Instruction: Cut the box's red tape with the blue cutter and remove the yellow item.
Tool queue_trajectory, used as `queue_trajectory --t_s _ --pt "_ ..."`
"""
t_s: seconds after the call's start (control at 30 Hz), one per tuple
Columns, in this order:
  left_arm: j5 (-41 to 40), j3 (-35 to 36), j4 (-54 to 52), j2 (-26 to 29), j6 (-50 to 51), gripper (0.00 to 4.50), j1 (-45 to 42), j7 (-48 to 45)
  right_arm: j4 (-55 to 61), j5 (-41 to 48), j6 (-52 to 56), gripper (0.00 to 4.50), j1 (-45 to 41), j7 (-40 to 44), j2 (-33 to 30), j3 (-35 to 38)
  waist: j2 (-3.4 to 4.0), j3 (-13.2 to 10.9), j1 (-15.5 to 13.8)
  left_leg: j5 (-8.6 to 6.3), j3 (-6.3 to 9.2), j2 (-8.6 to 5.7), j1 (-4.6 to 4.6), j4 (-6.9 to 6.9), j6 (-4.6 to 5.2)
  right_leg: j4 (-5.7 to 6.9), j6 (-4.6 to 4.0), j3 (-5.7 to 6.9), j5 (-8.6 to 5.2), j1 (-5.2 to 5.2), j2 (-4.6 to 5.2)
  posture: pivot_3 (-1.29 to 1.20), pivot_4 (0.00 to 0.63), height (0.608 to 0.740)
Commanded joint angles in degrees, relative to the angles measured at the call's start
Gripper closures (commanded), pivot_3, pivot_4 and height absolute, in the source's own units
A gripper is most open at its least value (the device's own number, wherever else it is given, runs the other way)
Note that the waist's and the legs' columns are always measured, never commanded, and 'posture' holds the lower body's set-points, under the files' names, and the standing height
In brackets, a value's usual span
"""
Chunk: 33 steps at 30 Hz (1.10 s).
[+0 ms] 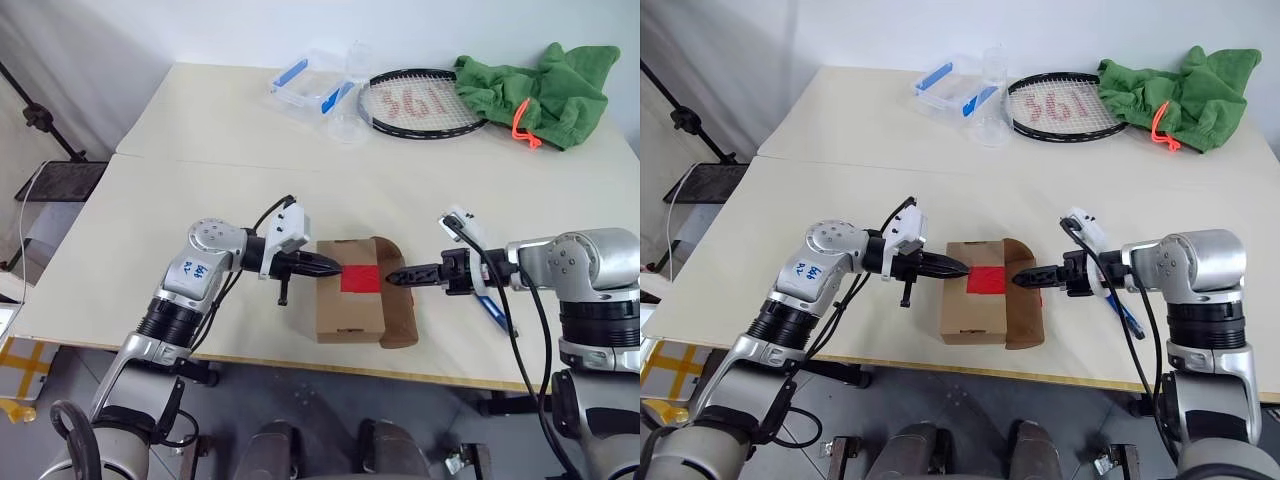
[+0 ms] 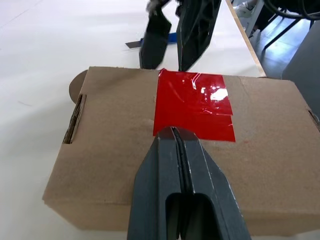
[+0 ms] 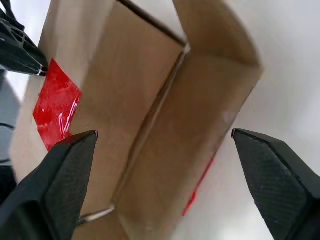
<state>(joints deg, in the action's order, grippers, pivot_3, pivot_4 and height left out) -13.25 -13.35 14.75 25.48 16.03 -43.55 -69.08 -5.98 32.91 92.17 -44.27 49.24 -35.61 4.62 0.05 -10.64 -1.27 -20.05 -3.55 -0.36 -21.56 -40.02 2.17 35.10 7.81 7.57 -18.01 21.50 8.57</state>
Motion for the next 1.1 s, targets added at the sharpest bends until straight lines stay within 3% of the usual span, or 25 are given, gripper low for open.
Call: queue_trajectory --t_s 0.03,0.23,0.47,0.57,0.93,1.1 --pt "0.90 -0.58 0.64 -0.12 0.10 4.50 0.05 -0.10 -5.30 1.51 -0.25 0.02 -1.82 0.71 0.22 -1.17 0.00 0.00 0.05 0.00 0.00 0.01 0.00 0.01 0.00 0.00 0.00 0.01 0.00 0.00 -0.01 0.00 0.150 0.740" --pt "0.44 -0.56 -1.35 0.29 1.25 4.50 0.92 -0.19 -14.93 1.32 -5.74 0.02 -3.96 2.43 4.34 -3.94 -0.01 0.01 1.06 0.00 -0.04 0.03 0.05 0.00 0.00 0.05 0.00 -0.01 0.00 0.00 -0.03 0.00 0.150 0.740" --pt "0.14 -0.27 -2.90 0.78 2.24 4.50 1.74 -0.28 -16.74 1.22 -9.93 0.02 -4.94 3.38 6.92 -4.57 0.00 0.01 2.82 0.02 -0.10 0.10 0.20 0.05 -0.04 0.23 0.00 -0.07 0.00 0.00 -0.05 0.00 0.150 0.740" --pt "0.13 -0.12 -3.17 0.84 2.44 4.50 1.94 -0.34 -17.49 0.52 -10.36 0.63 -4.65 2.59 6.87 -5.11 0.00 0.01 2.91 0.02 -0.13 0.10 0.24 0.05 -0.05 0.24 0.00 -0.12 0.00 0.01 -0.05 0.00 0.150 0.740" --pt "1.10 1.32 -1.59 3.18 1.45 4.50 2.24 0.28 -13.64 2.19 -7.75 4.40 -2.91 -3.49 8.21 0.53 0.01 0.00 2.76 0.02 -0.11 0.08 0.19 0.05 -0.05 0.23 0.00 -0.14 0.00 0.04 -0.02 0.00 0.150 0.740" --pt "1.98 0.82 -0.74 5.44 -0.15 4.50 2.11 -0.52 -4.30 4.15 -1.84 4.45 -0.33 -8.48 10.25 5.67 0.02 0.00 2.62 0.02 -0.07 0.07 0.16 0.05 -0.04 0.23 0.00 -0.14 0.00 0.04 0.00 0.00 0.150 0.740"
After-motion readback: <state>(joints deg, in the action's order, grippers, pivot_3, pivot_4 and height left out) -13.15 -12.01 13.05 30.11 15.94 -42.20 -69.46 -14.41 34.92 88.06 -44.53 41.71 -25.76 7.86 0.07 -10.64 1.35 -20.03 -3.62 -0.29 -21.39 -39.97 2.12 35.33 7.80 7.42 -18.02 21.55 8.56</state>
